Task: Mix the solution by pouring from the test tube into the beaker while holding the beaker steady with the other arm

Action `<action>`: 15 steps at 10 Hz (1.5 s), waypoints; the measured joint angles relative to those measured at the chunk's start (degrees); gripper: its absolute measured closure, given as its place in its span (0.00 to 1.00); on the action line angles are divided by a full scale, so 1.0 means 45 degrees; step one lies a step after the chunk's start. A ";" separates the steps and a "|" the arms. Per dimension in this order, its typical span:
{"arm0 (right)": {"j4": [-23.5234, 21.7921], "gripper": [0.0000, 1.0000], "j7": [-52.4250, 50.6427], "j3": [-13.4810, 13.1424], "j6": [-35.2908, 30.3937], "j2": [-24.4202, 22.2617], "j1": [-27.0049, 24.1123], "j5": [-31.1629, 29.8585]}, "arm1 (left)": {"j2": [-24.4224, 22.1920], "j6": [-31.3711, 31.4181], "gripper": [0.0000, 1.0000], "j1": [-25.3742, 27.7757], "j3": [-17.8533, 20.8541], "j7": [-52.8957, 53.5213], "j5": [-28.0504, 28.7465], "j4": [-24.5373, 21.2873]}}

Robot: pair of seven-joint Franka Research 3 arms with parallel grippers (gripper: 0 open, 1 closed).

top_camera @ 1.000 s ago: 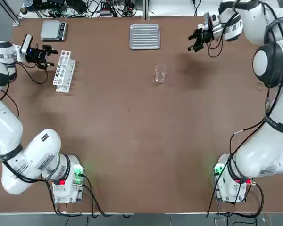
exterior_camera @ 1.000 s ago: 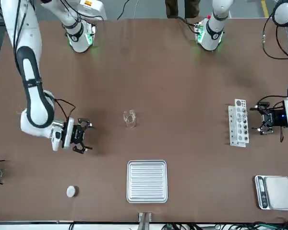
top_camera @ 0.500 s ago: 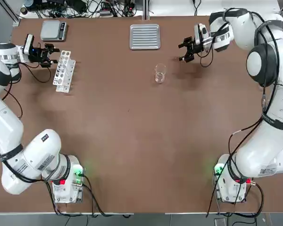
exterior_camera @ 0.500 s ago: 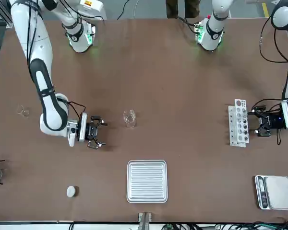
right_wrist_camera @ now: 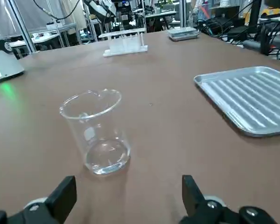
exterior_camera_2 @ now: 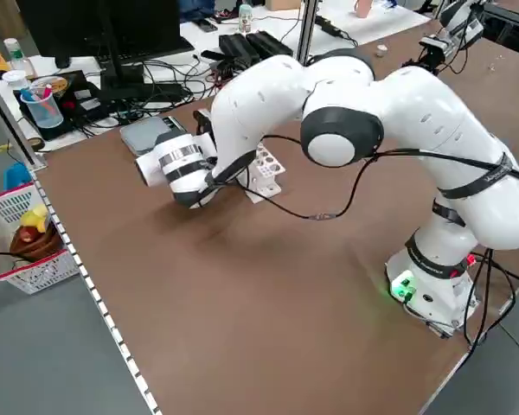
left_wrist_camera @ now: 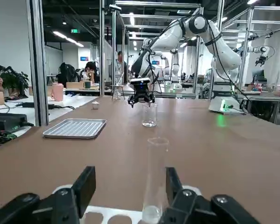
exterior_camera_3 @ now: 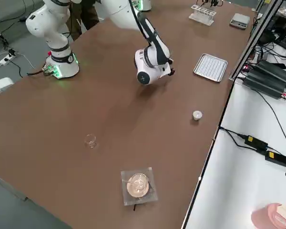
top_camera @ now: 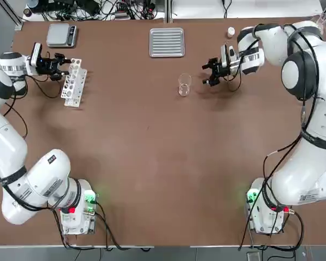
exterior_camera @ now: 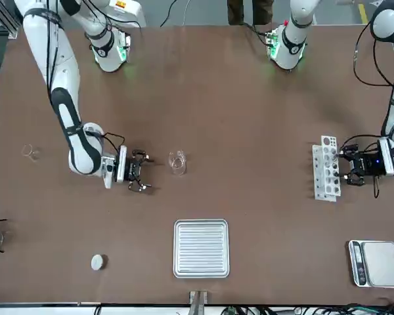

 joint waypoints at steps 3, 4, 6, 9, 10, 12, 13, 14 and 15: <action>-0.0356 0.00 -0.0509 0.0003 0.0184 0.0046 0.0514 0.0550 | 0.0001 0.0018 0.32 -0.0140 -0.0006 0.0028 0.0000 -0.0143; -0.0456 0.00 -0.0783 0.0004 0.0195 0.0140 0.0639 0.0978 | 0.0001 0.0018 0.33 -0.0227 -0.0009 0.0028 -0.0001 -0.0155; -0.0481 0.00 -0.1152 0.0006 0.0201 0.0404 0.0925 0.1816 | 0.0001 0.0066 0.36 -0.0289 -0.0005 0.0029 -0.0001 -0.0224; -0.0477 0.00 -0.1220 0.0007 0.0405 0.0499 0.1215 0.2134 | 0.0001 0.0133 0.43 -0.0226 0.0013 0.0029 0.0000 -0.0256; -0.0476 0.00 -0.1357 0.0004 0.0423 0.0500 0.1215 0.2136 | 0.0001 0.0136 0.48 -0.0221 0.0015 0.0028 0.0000 -0.0256; -0.0476 0.00 -0.1475 0.0005 0.0426 0.0513 0.1221 0.2200 | 0.0001 0.0137 0.51 -0.0220 0.0017 0.0029 0.0000 -0.0266; -0.0476 0.00 -0.1521 0.0008 0.0426 0.0515 0.1251 0.2364 | 0.0001 0.0138 0.51 -0.0218 0.0027 0.0029 0.0055 -0.0287; -0.0475 0.00 -0.1575 0.0010 0.0426 0.0516 0.1309 0.2555 | 0.0001 0.0138 0.51 -0.0207 0.0040 0.0029 0.0148 -0.0301; -0.0473 0.00 -0.1628 0.0010 0.0435 0.0519 0.1370 0.2702 | 0.0000 0.0139 0.51 -0.0199 0.0049 0.0029 0.0221 -0.0338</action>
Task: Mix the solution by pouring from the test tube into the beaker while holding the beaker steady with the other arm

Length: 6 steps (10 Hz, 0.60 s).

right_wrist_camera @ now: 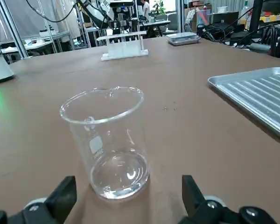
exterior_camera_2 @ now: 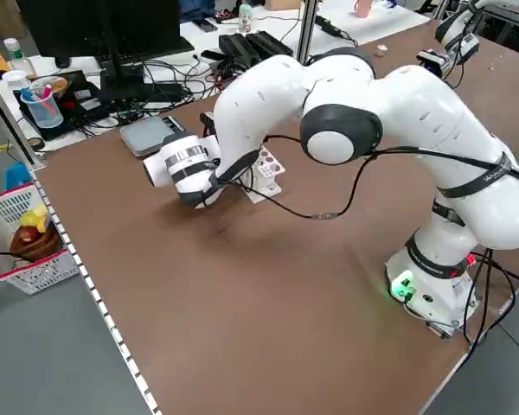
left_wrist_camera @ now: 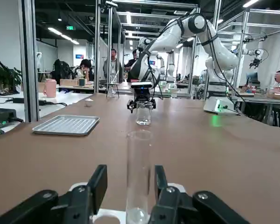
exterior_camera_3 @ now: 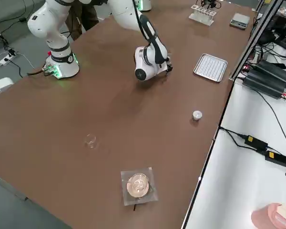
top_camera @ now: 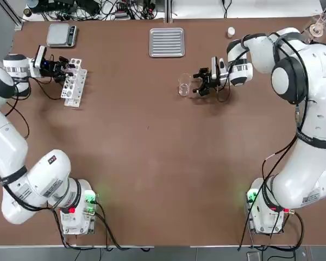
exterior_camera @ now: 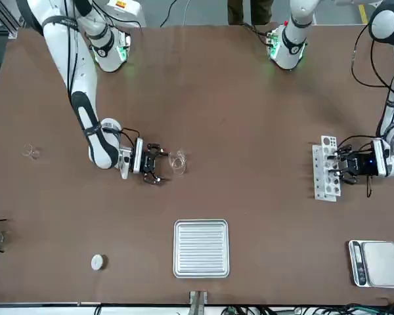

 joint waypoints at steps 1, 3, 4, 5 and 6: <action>0.0002 0.00 -0.0028 0.0000 0.0008 0.0009 0.0054 0.0070 | 0.0000 0.0000 0.51 0.0000 0.0004 0.0000 0.0080 -0.0100; 0.0018 0.00 -0.0045 0.0001 0.0062 0.0046 0.0164 0.0152 | 0.0000 0.0057 0.55 0.0000 0.0004 0.0003 0.0247 -0.0211; 0.0044 0.00 -0.0047 0.0002 0.0102 0.0084 0.0205 0.0174 | 0.0000 0.0067 0.61 0.0000 0.0004 0.0003 0.0253 -0.0211; 0.0059 0.00 -0.0067 0.0002 0.0138 0.0125 0.0276 0.0276 | -0.0001 0.0071 0.64 0.0001 0.0004 0.0003 0.0254 -0.0211; 0.0088 0.00 -0.0111 0.0002 0.0189 0.0149 0.0369 0.0431 | -0.0001 0.0072 0.70 0.0000 0.0003 0.0004 0.0254 -0.0211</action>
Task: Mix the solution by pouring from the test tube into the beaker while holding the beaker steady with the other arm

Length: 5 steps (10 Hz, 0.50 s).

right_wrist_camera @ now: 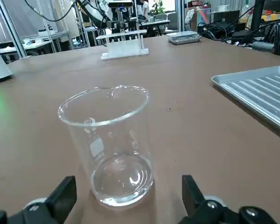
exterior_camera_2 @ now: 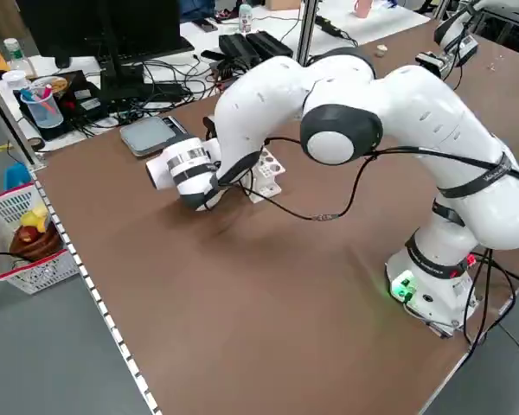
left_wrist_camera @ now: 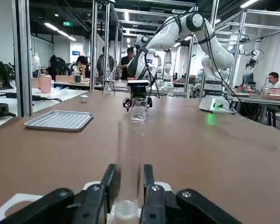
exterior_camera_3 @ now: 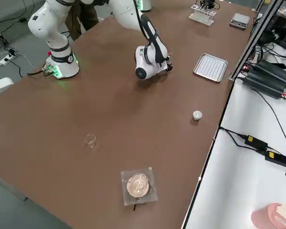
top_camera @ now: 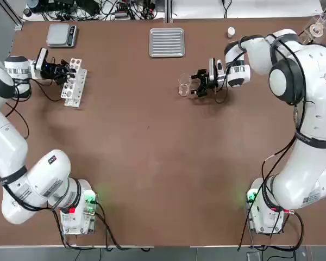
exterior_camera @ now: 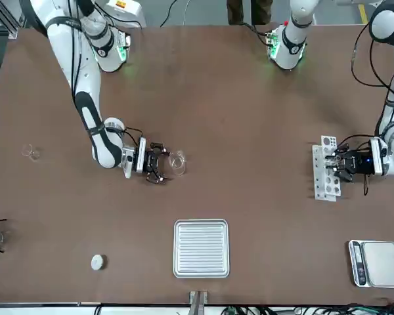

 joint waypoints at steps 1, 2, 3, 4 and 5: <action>0.0047 0.00 -0.0005 0.0001 0.0088 0.0011 0.0083 0.0028 | 0.0000 0.0001 0.75 -0.0003 -0.0005 0.0002 0.0000 0.0000; 0.0067 0.00 -0.0007 0.0001 0.0131 0.0012 0.0139 0.0046 | -0.0004 0.0001 0.77 -0.0009 -0.0024 0.0013 -0.0001 0.0001; 0.0070 0.00 -0.0015 0.0001 0.0148 0.0014 0.0176 0.0055 | -0.0012 0.0009 0.78 -0.0015 -0.0047 0.0038 -0.0008 0.0009; 0.0069 0.00 -0.0043 0.0001 0.0160 0.0021 0.0196 0.0057 | -0.0049 0.0010 0.78 -0.0015 -0.0058 0.0044 -0.0006 0.0015; 0.0069 0.00 -0.0083 0.0003 0.0160 0.0035 0.0205 0.0058 | -0.0085 0.0010 0.78 -0.0017 -0.0056 0.0044 0.0006 0.0013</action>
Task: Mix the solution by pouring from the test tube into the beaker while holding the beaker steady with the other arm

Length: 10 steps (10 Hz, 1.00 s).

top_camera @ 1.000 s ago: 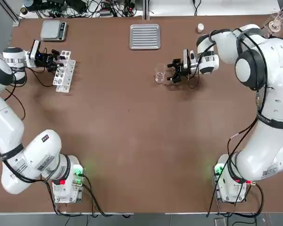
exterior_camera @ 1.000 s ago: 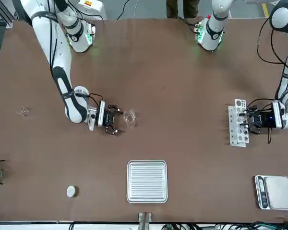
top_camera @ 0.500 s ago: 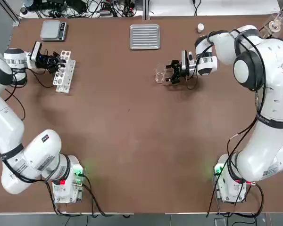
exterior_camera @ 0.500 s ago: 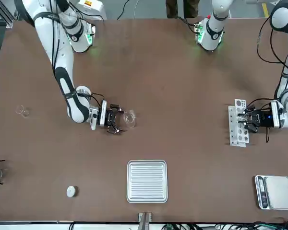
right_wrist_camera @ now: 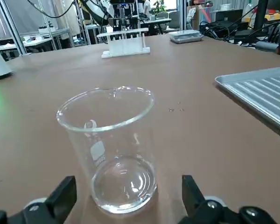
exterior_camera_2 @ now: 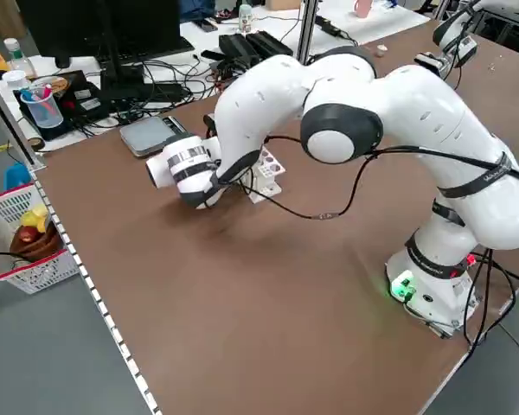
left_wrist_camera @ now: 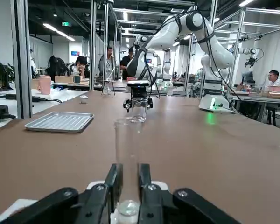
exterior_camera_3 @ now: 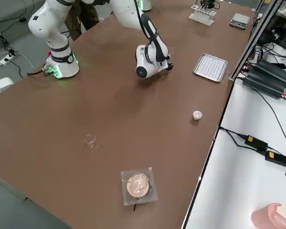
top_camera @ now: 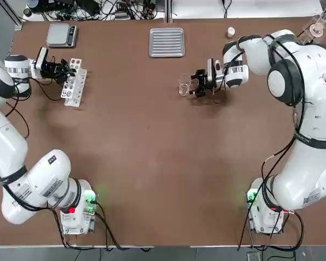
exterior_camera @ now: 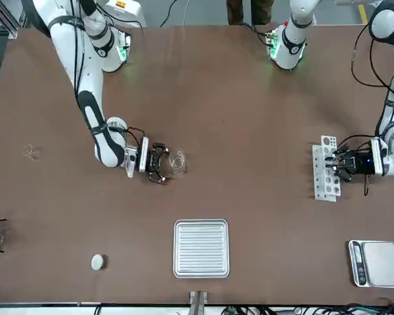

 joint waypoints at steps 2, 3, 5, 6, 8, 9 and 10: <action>-0.0001 0.00 -0.0028 0.0047 0.0000 0.0026 0.0049 0.0000 | -0.0074 0.0000 0.78 -0.0035 -0.0001 0.0000 0.0001 0.0005; -0.0001 0.00 -0.0033 0.0069 0.0000 0.0042 0.0084 0.0001 | -0.0198 0.0000 0.78 -0.0044 -0.0001 0.0000 0.0002 0.0005; -0.0003 0.00 -0.0094 0.0109 0.0000 0.0070 0.0131 0.0002 | -0.0507 -0.0017 0.78 -0.0064 -0.0001 0.0000 0.0051 -0.0101; -0.0003 0.00 -0.0130 0.0116 0.0000 0.0077 0.0137 0.0002 | -0.0617 -0.0025 0.78 -0.0102 -0.0002 0.0000 0.0062 -0.0133; -0.0003 0.00 -0.0166 0.0143 0.0000 0.0107 0.0176 0.0089 | -0.0961 -0.0066 0.78 -0.0129 -0.0003 0.0068 0.0103 -0.0264; -0.0003 0.00 -0.0219 0.0158 0.0000 0.0130 0.0230 0.0236 | -0.1223 -0.0073 0.78 -0.0131 -0.0004 0.0105 0.0106 -0.0407; -0.0002 0.00 -0.0248 0.0166 0.0000 0.0144 0.0294 0.0344 | -0.1491 -0.0073 0.78 -0.0137 -0.0006 0.0150 0.0106 -0.0557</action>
